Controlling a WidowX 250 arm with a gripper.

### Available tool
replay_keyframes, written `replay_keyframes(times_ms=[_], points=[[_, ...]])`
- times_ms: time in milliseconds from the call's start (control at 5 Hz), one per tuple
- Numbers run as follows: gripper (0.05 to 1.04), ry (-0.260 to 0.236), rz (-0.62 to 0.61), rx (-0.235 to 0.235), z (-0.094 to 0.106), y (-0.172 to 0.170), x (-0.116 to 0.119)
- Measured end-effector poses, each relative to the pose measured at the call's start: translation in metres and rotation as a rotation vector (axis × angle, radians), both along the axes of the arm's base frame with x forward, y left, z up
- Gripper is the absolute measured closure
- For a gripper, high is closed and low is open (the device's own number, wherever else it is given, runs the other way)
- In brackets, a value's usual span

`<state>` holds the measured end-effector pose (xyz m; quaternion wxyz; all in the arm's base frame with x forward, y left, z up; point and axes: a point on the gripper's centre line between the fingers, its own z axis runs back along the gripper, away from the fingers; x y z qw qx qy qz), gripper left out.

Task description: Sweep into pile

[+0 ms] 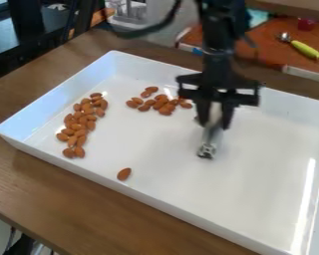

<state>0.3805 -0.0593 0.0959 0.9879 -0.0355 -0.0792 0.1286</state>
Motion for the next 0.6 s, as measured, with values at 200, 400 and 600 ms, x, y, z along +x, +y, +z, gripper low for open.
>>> replay_keyframes(times_ms=[200,400,600], points=[[0.734,0.004,0.022,-0.014,0.001,0.025,0.002],[0.734,0.002,0.042,-0.013,0.0,0.043,0.003],[0.734,-0.006,0.093,-0.004,0.001,0.067,0.005]])
